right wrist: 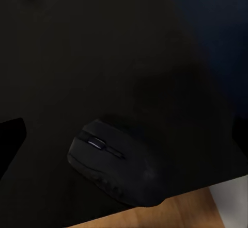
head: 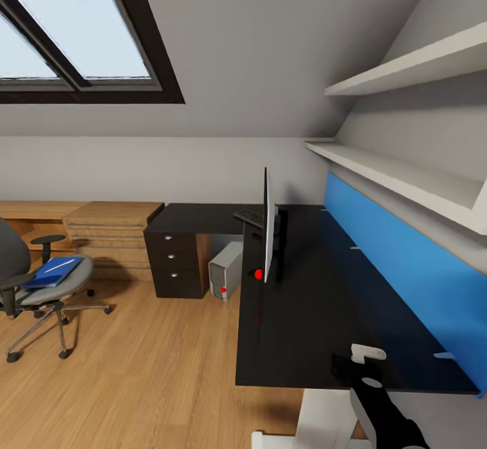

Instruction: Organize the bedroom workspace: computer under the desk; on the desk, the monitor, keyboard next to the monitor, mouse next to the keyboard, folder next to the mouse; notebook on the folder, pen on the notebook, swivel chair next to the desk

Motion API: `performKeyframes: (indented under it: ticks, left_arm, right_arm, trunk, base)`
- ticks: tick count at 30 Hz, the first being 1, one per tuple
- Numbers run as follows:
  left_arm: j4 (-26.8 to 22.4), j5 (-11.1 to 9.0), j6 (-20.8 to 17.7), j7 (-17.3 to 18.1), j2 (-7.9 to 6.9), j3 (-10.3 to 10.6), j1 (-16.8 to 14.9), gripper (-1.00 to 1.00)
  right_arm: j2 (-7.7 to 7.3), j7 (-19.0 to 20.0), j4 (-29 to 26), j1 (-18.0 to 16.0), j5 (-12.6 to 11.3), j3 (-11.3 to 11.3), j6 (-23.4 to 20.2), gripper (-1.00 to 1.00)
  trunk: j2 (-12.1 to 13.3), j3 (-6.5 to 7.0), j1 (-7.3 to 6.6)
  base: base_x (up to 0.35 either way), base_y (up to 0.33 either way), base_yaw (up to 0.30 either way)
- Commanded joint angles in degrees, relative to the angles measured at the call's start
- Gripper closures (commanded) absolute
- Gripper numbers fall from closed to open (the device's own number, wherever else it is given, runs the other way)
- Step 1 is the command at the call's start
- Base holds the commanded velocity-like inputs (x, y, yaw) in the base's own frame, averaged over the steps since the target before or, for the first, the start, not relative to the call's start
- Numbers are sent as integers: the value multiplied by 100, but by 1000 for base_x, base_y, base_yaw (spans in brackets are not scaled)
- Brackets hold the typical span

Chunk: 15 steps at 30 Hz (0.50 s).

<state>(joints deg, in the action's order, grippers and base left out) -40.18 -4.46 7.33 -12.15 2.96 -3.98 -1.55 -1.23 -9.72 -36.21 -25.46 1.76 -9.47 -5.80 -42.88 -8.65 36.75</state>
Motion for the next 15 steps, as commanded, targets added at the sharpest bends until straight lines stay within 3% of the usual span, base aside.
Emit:
performKeyframes:
  ticks: [1, 15]
  left_arm:
    - [1, -47, 23, 2, 3, -6, -4, -100]
    - [1, -46, 23, 2, 3, -6, -4, -100]
  right_arm:
    - [0, -13, -10, -3, 19, 0, -36, -100]
    - [18, -15, 67, -3, 9, -10, -70, -100]
  trunk:
    - [-49, -28, 24]
    - [-610, -279, 331]
  base:
    - [0, 0, 0]
    - [0, 0, 0]
